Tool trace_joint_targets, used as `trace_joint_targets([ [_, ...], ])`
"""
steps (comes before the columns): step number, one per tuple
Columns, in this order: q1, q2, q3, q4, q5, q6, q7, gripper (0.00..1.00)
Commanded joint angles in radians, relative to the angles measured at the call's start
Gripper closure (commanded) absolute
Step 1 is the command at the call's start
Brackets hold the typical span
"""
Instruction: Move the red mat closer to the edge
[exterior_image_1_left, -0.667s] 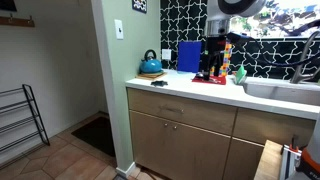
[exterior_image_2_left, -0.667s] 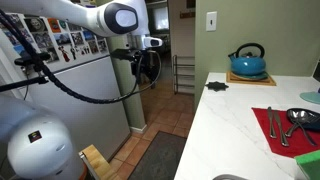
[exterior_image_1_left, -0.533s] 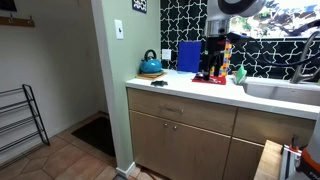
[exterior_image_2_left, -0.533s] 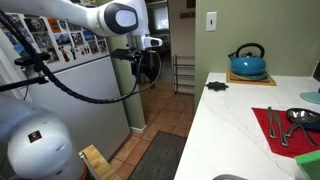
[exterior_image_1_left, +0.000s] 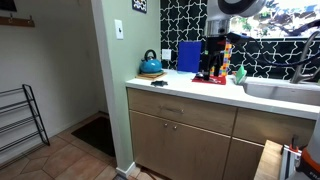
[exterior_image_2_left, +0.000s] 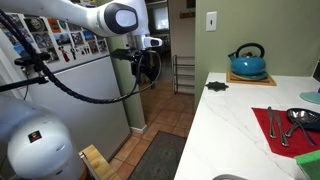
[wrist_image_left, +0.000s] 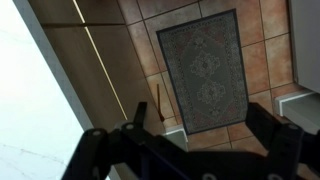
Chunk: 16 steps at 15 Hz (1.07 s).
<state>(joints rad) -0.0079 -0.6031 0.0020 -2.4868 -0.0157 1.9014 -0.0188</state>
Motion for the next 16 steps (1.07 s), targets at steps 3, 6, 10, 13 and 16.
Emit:
trace_joint_targets([
  [3, 0.003, 0.000, -0.002, 0.002, -0.001, -0.003, 0.002, 0.00],
  [6, 0.003, 0.000, -0.002, 0.002, -0.001, -0.003, 0.002, 0.00],
  [10, -0.019, 0.026, -0.024, 0.023, -0.001, 0.021, 0.009, 0.00],
  [13, -0.060, 0.071, -0.059, 0.063, 0.000, 0.059, 0.030, 0.00],
  [16, -0.107, 0.144, -0.096, 0.114, 0.000, 0.123, 0.058, 0.00],
])
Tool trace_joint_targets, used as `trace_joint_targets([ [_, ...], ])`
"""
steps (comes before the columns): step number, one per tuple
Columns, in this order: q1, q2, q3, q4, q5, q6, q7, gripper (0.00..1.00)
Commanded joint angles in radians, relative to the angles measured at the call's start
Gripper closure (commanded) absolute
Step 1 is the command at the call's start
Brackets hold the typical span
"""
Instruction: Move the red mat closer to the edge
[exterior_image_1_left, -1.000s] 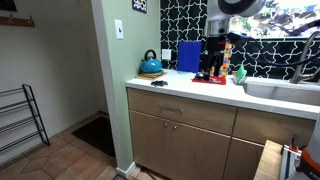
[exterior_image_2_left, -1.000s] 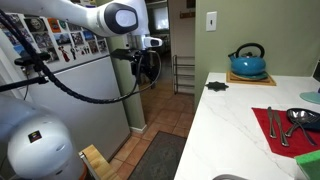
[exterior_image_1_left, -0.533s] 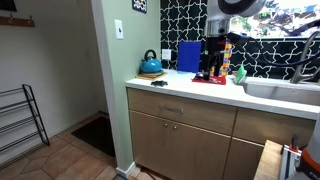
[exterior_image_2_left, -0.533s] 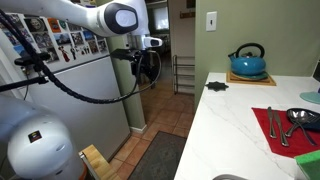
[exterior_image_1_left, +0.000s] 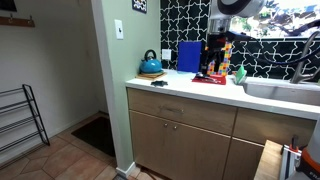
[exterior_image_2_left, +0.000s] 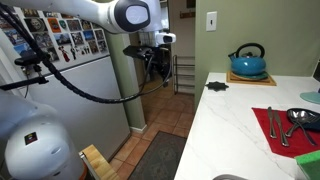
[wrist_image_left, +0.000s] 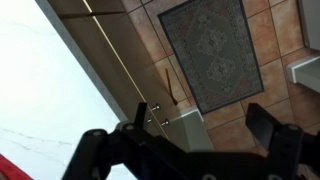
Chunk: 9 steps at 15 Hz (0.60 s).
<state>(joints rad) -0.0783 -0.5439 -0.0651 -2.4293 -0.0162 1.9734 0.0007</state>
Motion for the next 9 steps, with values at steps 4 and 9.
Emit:
trace_joint_targets([
  [4, -0.095, 0.213, -0.048, 0.133, -0.006, 0.186, 0.139, 0.00],
  [9, -0.157, 0.372, -0.033, 0.212, -0.117, 0.400, 0.345, 0.00],
])
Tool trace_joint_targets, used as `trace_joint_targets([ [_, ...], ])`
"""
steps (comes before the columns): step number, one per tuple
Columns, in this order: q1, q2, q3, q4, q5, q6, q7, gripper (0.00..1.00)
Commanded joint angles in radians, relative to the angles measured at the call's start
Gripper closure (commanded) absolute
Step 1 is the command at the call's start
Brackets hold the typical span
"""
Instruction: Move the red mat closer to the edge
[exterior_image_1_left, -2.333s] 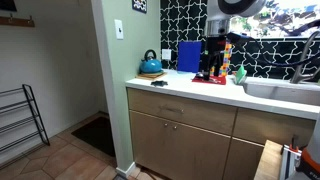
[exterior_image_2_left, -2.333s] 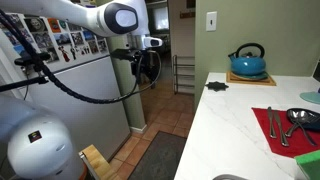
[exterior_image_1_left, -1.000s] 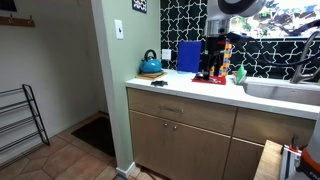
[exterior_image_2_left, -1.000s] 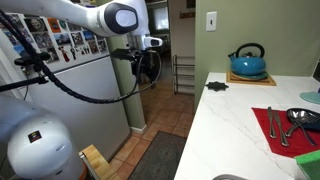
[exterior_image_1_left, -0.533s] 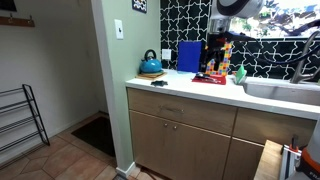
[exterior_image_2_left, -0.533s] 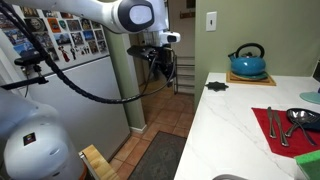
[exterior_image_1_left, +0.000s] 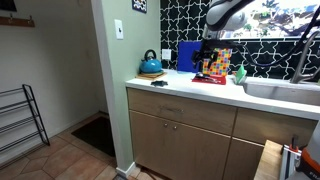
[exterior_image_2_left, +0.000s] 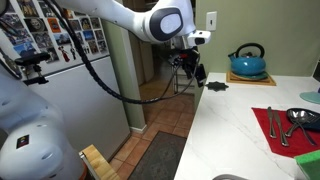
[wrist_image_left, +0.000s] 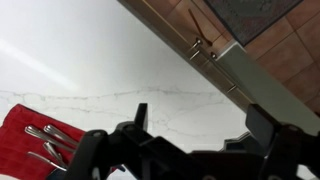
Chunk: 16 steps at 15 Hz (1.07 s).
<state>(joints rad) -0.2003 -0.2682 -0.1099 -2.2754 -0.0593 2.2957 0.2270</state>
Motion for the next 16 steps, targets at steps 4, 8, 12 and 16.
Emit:
trace_joint_targets([
  [4, -0.064, 0.199, -0.011, 0.107, -0.199, 0.158, 0.274, 0.00],
  [8, -0.049, 0.217, -0.042, 0.110, -0.230, 0.193, 0.300, 0.00],
  [12, -0.046, 0.259, -0.058, 0.140, -0.257, 0.201, 0.333, 0.00],
  [16, -0.052, 0.327, -0.072, 0.207, -0.255, 0.191, 0.379, 0.00],
])
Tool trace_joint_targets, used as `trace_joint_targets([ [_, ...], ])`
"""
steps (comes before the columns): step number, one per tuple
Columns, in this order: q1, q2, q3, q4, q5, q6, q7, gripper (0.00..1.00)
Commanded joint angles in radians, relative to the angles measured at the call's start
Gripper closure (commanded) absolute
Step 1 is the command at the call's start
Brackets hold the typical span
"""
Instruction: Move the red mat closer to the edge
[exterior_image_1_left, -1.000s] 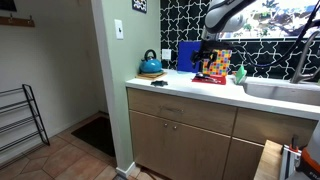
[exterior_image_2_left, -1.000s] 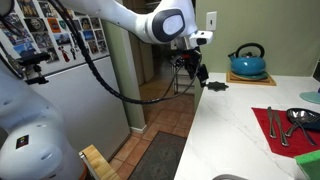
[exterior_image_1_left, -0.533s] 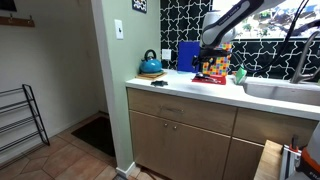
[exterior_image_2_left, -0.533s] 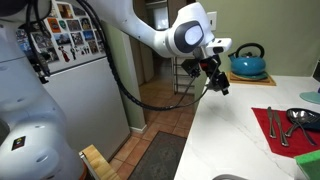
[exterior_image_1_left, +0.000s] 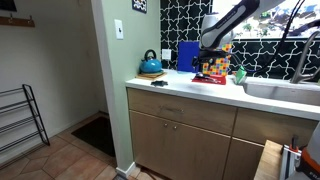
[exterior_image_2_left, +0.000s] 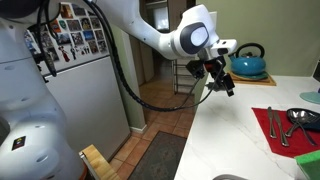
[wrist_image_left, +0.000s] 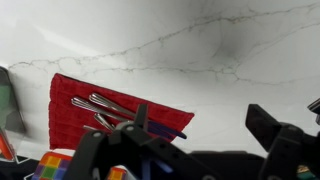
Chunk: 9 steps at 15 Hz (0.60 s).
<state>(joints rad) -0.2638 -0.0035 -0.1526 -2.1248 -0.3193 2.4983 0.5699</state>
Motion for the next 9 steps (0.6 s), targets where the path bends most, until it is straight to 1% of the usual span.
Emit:
trace_joint_targets([
  [1, 0.011, 0.084, -0.037, 0.073, 0.009, -0.012, 0.048, 0.00],
  [4, 0.015, 0.155, -0.072, 0.130, 0.004, 0.023, 0.116, 0.00],
  [5, 0.018, 0.176, -0.082, 0.148, 0.010, 0.029, 0.128, 0.09],
  [6, 0.022, 0.199, -0.093, 0.167, 0.010, 0.041, 0.144, 0.27],
  [7, 0.028, 0.220, -0.105, 0.184, 0.005, 0.048, 0.166, 0.34],
  [8, 0.035, 0.242, -0.119, 0.202, -0.004, 0.058, 0.189, 0.44],
  [9, 0.041, 0.264, -0.132, 0.220, -0.008, 0.064, 0.213, 0.51],
])
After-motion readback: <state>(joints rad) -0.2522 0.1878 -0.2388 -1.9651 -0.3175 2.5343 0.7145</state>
